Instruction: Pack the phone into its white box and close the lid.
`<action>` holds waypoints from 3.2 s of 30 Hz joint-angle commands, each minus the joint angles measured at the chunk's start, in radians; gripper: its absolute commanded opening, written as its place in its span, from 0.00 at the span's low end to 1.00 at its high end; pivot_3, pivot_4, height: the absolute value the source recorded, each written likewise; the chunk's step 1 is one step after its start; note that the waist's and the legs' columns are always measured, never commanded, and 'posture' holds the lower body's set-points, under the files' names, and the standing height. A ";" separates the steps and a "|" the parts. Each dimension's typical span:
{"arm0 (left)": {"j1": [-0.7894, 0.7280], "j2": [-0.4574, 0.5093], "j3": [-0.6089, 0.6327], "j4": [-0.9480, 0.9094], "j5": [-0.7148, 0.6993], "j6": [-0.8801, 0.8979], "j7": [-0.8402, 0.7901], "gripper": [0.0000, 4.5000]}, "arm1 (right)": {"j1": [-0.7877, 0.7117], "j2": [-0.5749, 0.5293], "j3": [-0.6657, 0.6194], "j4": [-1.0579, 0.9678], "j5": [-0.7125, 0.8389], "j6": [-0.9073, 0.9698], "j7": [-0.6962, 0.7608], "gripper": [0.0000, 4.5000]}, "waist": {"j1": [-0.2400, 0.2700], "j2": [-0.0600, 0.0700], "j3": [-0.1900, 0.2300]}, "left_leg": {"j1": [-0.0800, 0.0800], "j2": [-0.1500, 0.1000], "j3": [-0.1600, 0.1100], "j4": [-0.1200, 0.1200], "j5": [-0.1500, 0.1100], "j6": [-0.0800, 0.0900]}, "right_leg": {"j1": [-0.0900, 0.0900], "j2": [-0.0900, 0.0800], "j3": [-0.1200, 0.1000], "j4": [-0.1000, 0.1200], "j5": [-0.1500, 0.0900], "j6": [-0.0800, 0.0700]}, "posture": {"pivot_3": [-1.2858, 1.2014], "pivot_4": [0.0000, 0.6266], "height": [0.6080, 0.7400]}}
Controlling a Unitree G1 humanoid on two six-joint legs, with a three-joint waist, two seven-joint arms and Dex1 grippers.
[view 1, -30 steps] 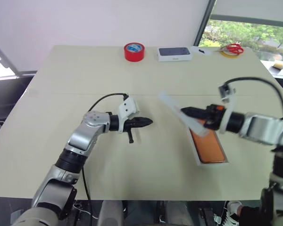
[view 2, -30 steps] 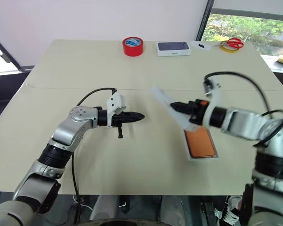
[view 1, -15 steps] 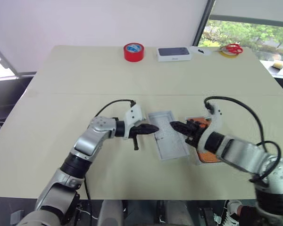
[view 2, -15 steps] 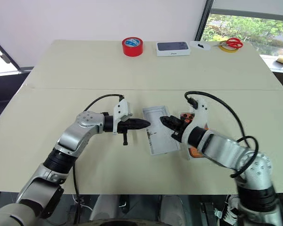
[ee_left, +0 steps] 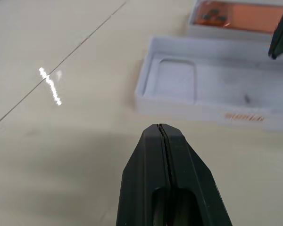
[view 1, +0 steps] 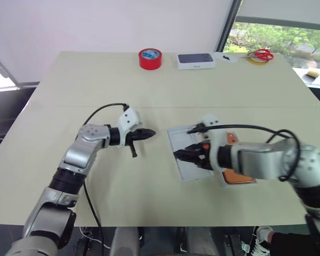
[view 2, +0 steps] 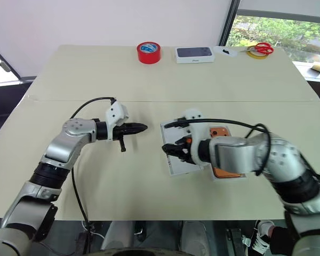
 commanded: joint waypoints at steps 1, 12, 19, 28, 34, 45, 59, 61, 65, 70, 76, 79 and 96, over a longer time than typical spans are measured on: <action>0.006 0.009 0.027 -0.030 -0.005 -0.018 0.001 0.00 | -0.052 0.031 0.035 0.054 -0.032 0.020 -0.064 0.64 | 0.003 0.000 0.000 | -0.001 0.000 0.000 0.000 0.000 0.000 | 0.000 -0.001 0.000 0.000 0.000 0.000 | 0.52 0.24 0.93; 0.062 0.002 0.037 -0.106 -0.018 0.017 0.035 0.00 | -0.085 0.136 0.094 0.152 -0.123 0.122 -0.168 0.23 | -0.005 0.000 0.000 | 0.000 0.000 0.001 0.000 0.000 0.001 | 0.000 -0.001 0.000 0.001 0.000 0.000 | 0.52 0.24 0.93; 0.046 -0.002 0.040 -0.086 -0.021 0.013 0.037 0.00 | -0.069 0.151 0.031 0.162 -0.082 0.086 -0.211 0.01 | -0.001 0.000 0.000 | 0.000 0.000 0.001 0.000 0.000 0.001 | 0.000 -0.001 0.000 0.001 0.000 0.000 | 0.52 0.24 0.93; 0.034 0.032 0.109 -0.088 -0.084 0.047 0.004 0.00 | 0.012 0.187 -0.261 0.157 0.129 -0.062 -0.158 0.01 | -0.003 0.000 0.000 | 0.000 0.000 0.002 0.000 0.000 0.001 | -0.001 -0.001 0.000 0.001 0.000 0.000 | 0.52 0.24 0.93; 0.060 0.019 0.024 -0.128 -0.063 0.046 -0.040 0.00 | 0.134 0.311 -0.383 0.069 0.129 -0.077 -0.079 0.01 | -0.002 0.000 0.000 | 0.000 0.000 0.002 -0.001 0.000 0.001 | -0.001 -0.001 0.000 0.001 0.000 0.000 | 0.52 0.24 0.93; 0.033 -0.127 -0.135 -0.157 -0.025 0.045 -0.028 0.00 | 0.350 0.329 -0.387 -0.030 0.129 -0.111 -0.005 0.01 | -0.001 0.000 0.000 | 0.000 0.000 0.001 -0.001 0.000 0.001 | 0.000 -0.001 0.000 0.001 0.000 0.000 | 0.52 0.24 0.93; -0.054 -0.318 -0.201 -0.051 0.007 0.019 -0.010 0.00 | 0.400 -0.079 -0.539 0.005 0.129 -0.053 0.193 0.66 | 0.004 0.000 0.000 | 0.000 -0.001 0.000 0.000 -0.001 0.001 | 0.002 -0.001 0.000 -0.002 0.000 0.000 | 0.52 0.24 0.93; -0.065 -0.345 -0.207 -0.032 0.011 0.015 -0.006 0.00 | 0.407 -0.159 -0.553 0.015 0.129 -0.044 0.212 0.66 | 0.003 0.000 0.000 | 0.000 -0.001 0.000 0.000 -0.001 0.001 | 0.002 -0.001 0.000 -0.003 0.000 0.000 | 0.52 0.24 0.93; -0.097 -0.400 -0.220 0.024 0.021 0.005 0.001 0.00 | 0.441 -0.298 -0.619 0.039 0.026 -0.024 0.311 0.66 | 0.003 -0.001 0.000 | 0.000 -0.001 -0.001 0.000 -0.001 0.002 | 0.003 -0.001 -0.001 -0.003 0.000 0.000 | 0.52 0.24 0.93; -0.127 -0.449 -0.237 0.088 0.045 -0.019 0.007 0.00 | 0.517 -0.392 -0.687 0.059 -0.296 -0.030 0.510 0.66 | 0.004 -0.001 0.000 | 0.000 -0.001 0.000 0.000 -0.001 0.002 | 0.003 -0.001 -0.001 -0.005 0.000 0.000 | 0.52 0.24 0.93; -0.118 -0.479 -0.230 0.091 0.042 -0.004 0.024 0.00 | 0.589 -0.422 -0.714 0.035 -0.600 -0.068 0.701 0.47 | 0.002 -0.001 0.000 | 0.000 -0.001 0.000 0.000 -0.001 0.002 | 0.003 0.000 -0.001 -0.005 0.000 0.000 | 0.52 0.24 0.93; -0.109 -0.456 -0.202 0.064 0.026 0.030 0.031 0.00 | 0.594 -0.409 -0.720 0.024 -0.689 -0.073 0.743 0.13 | 0.002 -0.001 0.000 | 0.000 -0.001 -0.001 0.000 -0.001 0.002 | 0.003 0.000 -0.001 -0.005 0.000 0.000 | 0.52 0.24 0.93; -0.147 -0.402 -0.335 0.099 0.103 0.151 -0.021 0.00 | 0.600 -0.354 -0.600 -0.091 -1.060 -0.071 0.967 0.01 | 0.003 -0.001 0.000 | 0.000 -0.002 -0.001 0.000 -0.001 0.002 | 0.003 -0.001 -0.001 -0.005 0.000 0.000 | 0.52 0.24 0.93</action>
